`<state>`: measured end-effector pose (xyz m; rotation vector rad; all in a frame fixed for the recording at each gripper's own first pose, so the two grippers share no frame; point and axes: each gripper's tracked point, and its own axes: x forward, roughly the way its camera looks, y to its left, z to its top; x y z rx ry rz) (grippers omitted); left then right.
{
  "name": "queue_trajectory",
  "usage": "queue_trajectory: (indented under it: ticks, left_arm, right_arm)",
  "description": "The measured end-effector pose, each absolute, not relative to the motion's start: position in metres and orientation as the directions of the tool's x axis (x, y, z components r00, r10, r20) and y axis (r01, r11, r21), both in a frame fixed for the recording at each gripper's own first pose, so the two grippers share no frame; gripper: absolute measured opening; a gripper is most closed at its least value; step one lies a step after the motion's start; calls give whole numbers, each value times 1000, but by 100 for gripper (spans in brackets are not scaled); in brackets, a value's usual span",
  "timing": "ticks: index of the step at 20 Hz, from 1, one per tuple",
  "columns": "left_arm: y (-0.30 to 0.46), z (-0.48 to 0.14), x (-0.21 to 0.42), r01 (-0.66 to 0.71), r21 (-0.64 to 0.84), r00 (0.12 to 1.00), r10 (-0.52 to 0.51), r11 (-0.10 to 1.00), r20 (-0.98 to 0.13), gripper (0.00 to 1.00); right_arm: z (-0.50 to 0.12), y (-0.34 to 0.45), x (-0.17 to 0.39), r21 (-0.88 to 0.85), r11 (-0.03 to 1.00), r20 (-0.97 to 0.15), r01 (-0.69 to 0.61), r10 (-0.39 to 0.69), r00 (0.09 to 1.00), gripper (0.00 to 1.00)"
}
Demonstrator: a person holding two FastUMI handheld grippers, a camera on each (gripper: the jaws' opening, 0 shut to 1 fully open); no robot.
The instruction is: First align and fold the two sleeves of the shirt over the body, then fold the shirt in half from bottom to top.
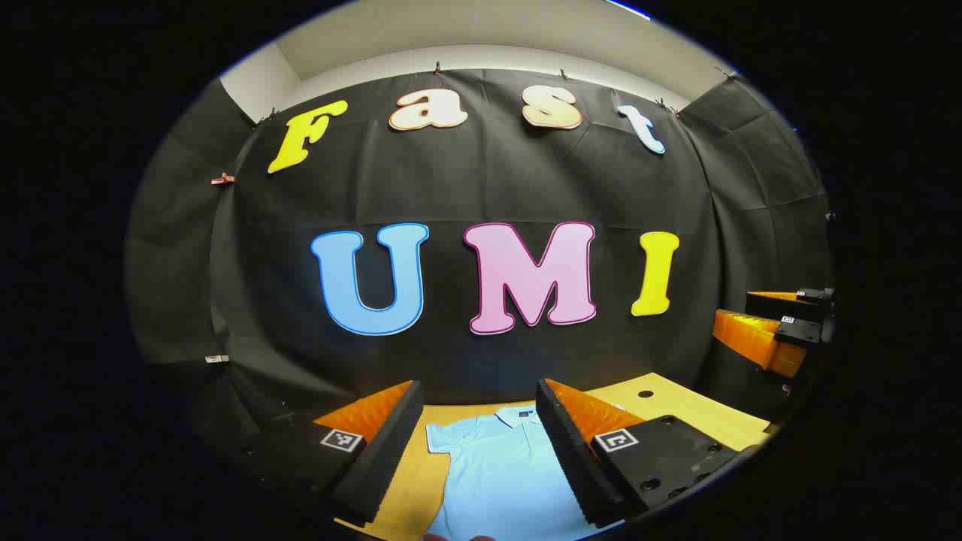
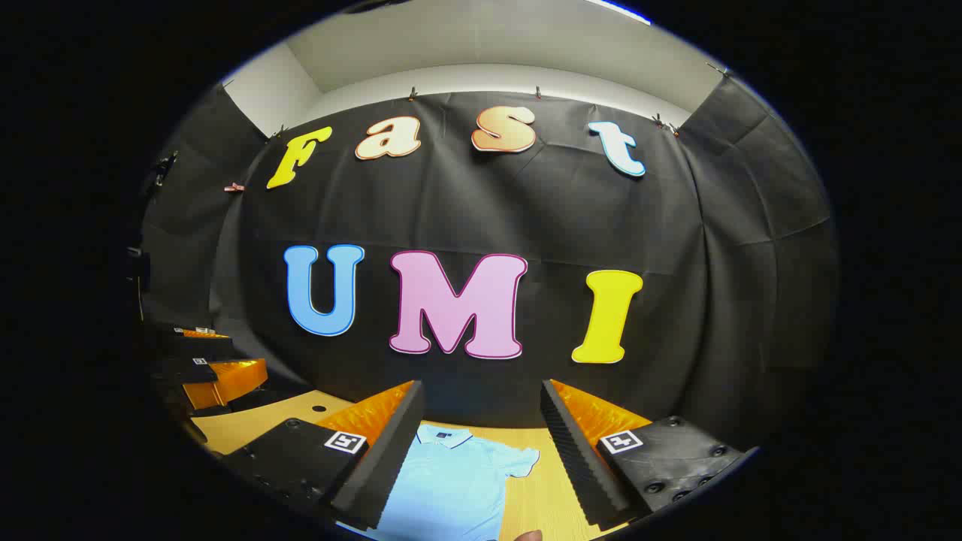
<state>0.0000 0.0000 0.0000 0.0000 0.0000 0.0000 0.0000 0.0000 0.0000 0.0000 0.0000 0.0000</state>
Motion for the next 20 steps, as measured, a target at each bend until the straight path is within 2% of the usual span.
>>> queue_trajectory:
  ticks: [3,5,20]
  left_arm:
    - [2,1,2,2,-5,1000,-2,1000,3,96]
    - [4,0,2,2,-5,1000,-2,1000,3,96]
    - [-5,-5,11,25,19,1000,-25,999,1,96]
  right_arm:
    - [-1,1,-1,-7,1000,-6,-10,10,1000,94]
    - [-1,1,0,-6,1000,-6,-14,14,1000,97]
    - [-13,0,4,13,1000,-50,-15,15,999,94]
